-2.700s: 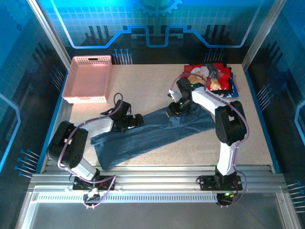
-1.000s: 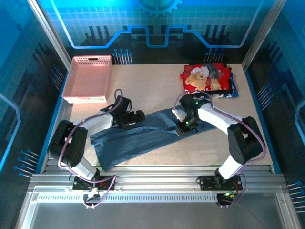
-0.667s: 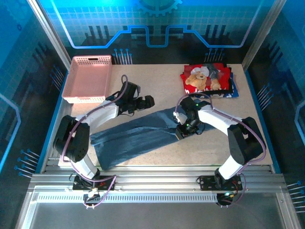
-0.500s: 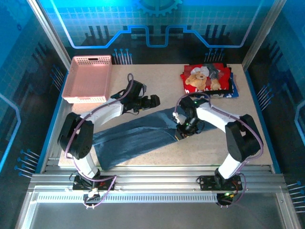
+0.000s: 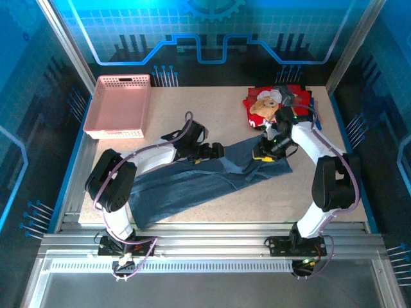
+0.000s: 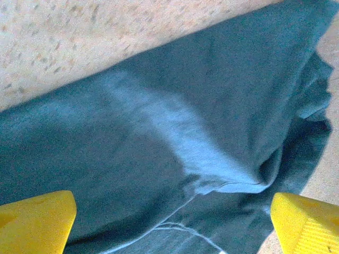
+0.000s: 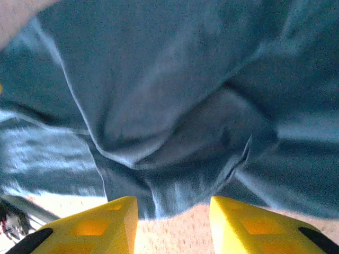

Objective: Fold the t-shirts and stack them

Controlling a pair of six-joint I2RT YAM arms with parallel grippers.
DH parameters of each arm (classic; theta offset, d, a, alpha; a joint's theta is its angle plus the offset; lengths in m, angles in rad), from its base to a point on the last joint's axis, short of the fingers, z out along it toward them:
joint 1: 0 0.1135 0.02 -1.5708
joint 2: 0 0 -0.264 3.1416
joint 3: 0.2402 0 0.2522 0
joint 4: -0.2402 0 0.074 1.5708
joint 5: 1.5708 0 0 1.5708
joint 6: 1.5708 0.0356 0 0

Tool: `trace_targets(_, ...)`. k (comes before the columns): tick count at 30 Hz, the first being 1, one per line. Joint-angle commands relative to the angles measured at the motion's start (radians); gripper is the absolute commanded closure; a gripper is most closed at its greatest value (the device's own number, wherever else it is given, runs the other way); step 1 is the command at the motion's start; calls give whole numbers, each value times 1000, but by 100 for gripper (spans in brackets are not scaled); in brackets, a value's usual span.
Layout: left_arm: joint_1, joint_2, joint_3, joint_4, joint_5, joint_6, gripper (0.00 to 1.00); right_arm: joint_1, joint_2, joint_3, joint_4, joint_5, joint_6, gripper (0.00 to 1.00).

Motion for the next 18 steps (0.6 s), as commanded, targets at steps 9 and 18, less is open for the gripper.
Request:
trace_targets(9, 9, 21, -83, 38, 0, -118, 8, -19, 184, 121, 78, 49, -3, 54)
trace_targets(18, 13, 25, -120, 37, -35, -124, 8, -20, 269, 176, 48, 52, 10, 55)
